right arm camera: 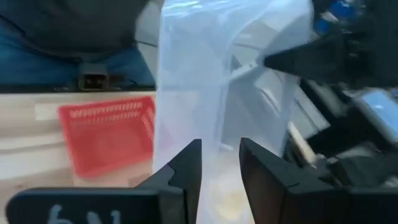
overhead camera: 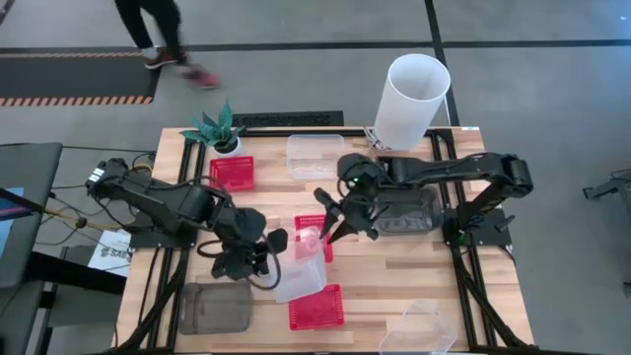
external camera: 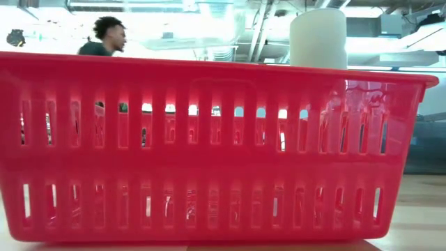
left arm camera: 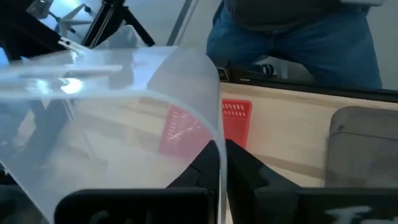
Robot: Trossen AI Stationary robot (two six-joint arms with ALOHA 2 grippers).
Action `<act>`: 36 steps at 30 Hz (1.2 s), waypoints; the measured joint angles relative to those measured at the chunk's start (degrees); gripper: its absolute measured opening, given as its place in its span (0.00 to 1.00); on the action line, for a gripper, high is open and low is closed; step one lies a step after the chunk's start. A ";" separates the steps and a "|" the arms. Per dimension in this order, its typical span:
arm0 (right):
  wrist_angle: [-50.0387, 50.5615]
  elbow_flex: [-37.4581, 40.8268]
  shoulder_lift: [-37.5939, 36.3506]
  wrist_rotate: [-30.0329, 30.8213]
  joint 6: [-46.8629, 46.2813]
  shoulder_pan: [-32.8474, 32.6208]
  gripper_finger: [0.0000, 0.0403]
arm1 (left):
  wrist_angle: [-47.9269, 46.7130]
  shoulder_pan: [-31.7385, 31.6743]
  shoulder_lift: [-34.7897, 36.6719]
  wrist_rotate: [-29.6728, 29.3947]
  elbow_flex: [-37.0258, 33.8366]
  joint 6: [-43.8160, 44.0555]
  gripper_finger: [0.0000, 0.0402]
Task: Stack baskets by color
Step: Stack the left transparent bin on top of the top transparent bin
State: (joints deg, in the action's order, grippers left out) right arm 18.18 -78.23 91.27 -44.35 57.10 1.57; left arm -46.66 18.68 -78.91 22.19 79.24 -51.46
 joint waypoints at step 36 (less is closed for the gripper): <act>-0.79 -2.98 8.12 -23.27 -3.07 -0.93 0.03 | 5.16 -12.33 0.22 9.75 -0.04 1.36 0.02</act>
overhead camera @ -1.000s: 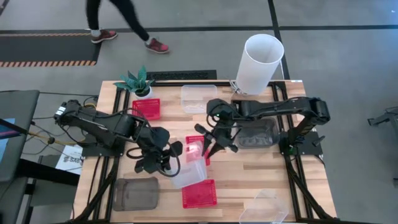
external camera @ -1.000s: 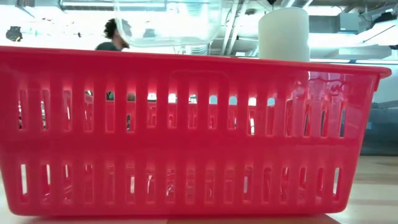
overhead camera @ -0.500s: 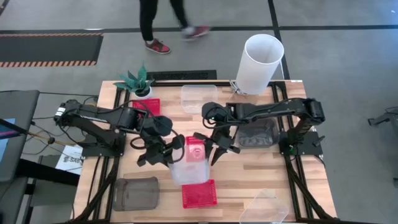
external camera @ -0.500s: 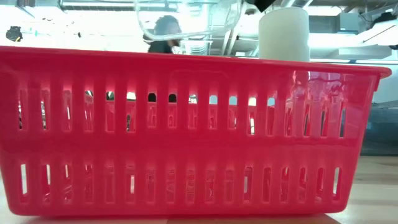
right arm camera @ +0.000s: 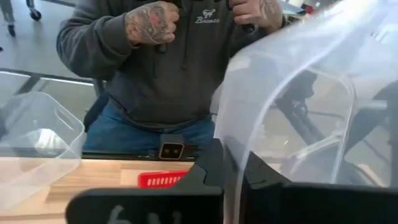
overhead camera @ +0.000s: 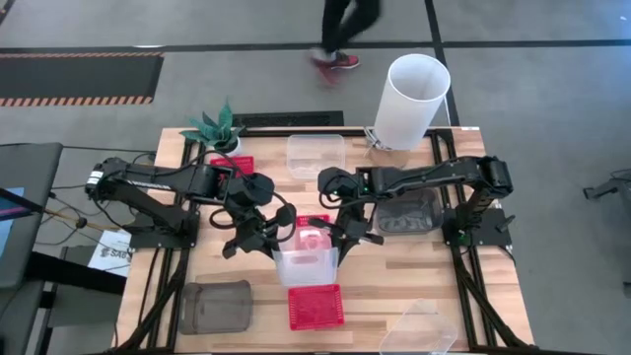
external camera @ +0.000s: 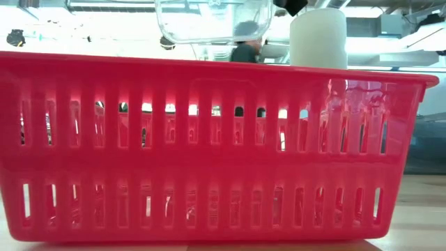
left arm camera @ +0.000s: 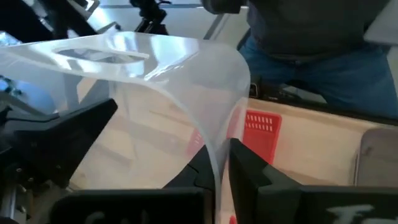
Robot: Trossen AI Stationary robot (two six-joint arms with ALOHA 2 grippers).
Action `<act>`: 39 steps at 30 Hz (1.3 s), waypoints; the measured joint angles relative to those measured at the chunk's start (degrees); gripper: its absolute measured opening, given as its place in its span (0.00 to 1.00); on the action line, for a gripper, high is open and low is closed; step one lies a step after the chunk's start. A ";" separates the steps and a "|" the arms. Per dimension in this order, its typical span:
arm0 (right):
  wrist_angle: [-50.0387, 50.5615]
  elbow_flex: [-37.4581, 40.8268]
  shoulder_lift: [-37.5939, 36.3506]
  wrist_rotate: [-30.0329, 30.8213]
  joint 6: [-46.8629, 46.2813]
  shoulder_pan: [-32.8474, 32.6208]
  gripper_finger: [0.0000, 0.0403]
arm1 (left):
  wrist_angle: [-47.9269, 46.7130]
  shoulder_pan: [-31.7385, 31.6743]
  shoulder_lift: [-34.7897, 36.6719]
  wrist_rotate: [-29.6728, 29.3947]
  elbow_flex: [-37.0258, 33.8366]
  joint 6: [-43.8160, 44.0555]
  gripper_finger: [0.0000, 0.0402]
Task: Stack baskets by color
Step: Stack the left transparent bin on top of the top transparent bin
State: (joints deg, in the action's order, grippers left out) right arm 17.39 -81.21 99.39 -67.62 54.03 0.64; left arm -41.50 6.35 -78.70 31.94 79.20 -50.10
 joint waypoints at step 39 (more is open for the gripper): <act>-4.58 -6.03 6.44 67.50 -30.66 4.95 0.00 | -6.74 0.04 22.33 -63.83 -8.90 48.16 0.70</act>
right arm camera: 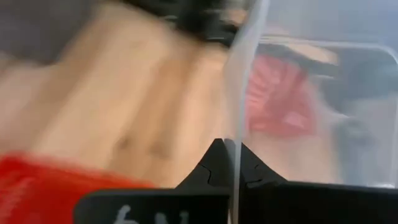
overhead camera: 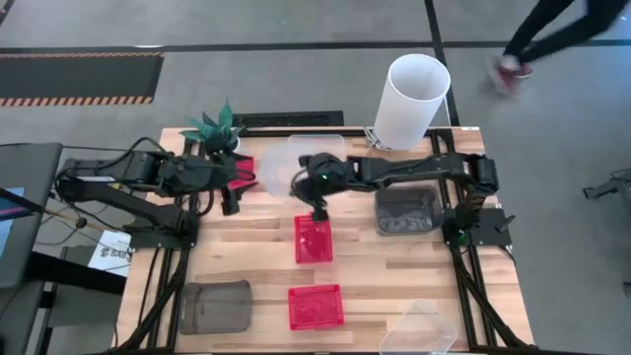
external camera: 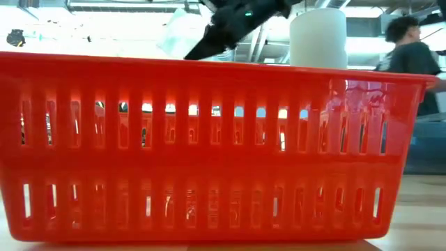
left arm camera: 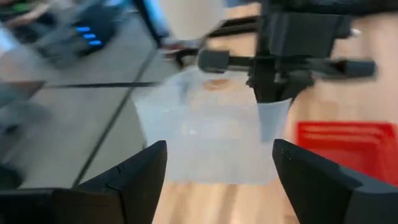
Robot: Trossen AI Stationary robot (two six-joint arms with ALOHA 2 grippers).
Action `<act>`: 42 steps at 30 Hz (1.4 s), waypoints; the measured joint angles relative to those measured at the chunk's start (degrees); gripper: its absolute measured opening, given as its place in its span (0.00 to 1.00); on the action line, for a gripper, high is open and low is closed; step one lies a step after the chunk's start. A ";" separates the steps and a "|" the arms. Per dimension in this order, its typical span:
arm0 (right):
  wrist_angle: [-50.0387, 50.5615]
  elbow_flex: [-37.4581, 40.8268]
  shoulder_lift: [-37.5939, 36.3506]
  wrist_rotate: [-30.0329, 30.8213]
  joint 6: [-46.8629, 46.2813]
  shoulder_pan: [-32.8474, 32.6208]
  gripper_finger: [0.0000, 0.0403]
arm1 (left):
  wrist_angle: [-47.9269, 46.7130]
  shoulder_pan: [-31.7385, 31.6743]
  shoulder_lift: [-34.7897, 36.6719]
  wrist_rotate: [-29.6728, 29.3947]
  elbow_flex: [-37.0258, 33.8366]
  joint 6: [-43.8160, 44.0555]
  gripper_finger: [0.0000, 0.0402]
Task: Stack baskets by color
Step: Stack the left transparent bin on top of the top transparent bin
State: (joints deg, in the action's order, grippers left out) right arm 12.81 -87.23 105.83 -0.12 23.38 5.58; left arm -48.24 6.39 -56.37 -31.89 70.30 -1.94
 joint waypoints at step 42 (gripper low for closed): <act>34.21 -22.74 18.28 4.48 -5.07 11.72 0.00 | 12.30 -0.02 6.87 -5.94 -15.60 0.71 0.66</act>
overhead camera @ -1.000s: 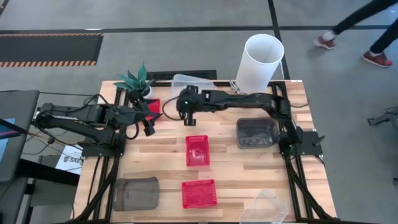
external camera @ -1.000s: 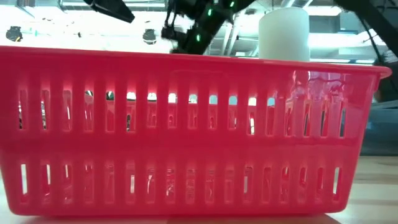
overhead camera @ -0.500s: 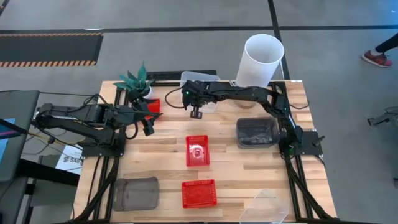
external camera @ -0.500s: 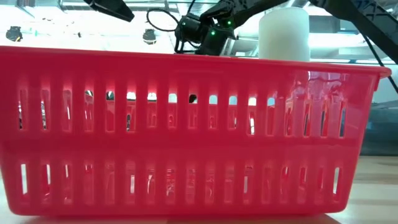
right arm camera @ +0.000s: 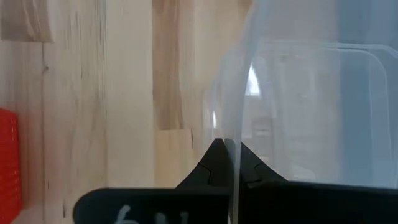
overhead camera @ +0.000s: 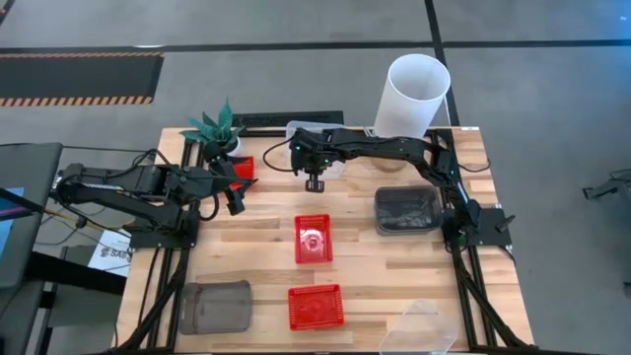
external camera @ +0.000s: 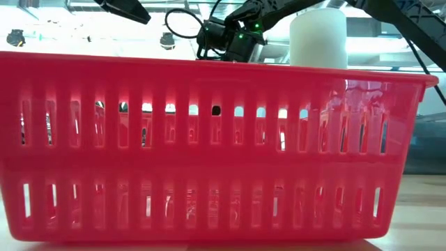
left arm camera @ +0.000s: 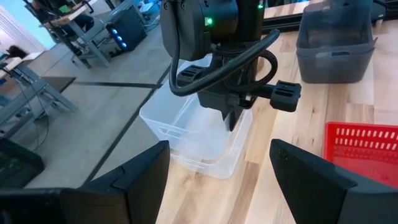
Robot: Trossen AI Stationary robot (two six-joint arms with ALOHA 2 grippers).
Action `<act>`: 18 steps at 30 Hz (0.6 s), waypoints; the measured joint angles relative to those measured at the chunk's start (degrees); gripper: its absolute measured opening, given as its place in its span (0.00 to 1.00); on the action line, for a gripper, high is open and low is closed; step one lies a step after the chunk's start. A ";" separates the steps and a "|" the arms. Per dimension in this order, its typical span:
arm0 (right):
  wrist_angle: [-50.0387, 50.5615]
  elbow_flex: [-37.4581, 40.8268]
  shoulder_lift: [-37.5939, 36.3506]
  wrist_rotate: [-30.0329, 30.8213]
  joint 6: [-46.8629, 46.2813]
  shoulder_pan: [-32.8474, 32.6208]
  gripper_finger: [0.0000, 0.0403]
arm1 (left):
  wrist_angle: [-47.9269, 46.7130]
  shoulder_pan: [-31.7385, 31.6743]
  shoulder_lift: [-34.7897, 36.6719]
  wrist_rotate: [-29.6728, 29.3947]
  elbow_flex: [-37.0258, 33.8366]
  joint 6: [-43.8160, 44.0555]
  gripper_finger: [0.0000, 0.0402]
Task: Stack baskets by color
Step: Stack the left transparent bin on top of the top transparent bin
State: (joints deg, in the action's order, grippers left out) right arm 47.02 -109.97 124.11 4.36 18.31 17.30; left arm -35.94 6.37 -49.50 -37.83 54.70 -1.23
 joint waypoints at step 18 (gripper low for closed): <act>2.07 0.00 0.00 -0.02 0.20 1.03 0.00 | 1.02 0.00 0.00 0.10 0.00 0.00 0.66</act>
State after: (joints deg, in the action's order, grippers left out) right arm 49.09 -109.97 124.11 4.34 18.50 18.33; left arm -34.92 6.37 -49.50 -37.73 54.70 -1.23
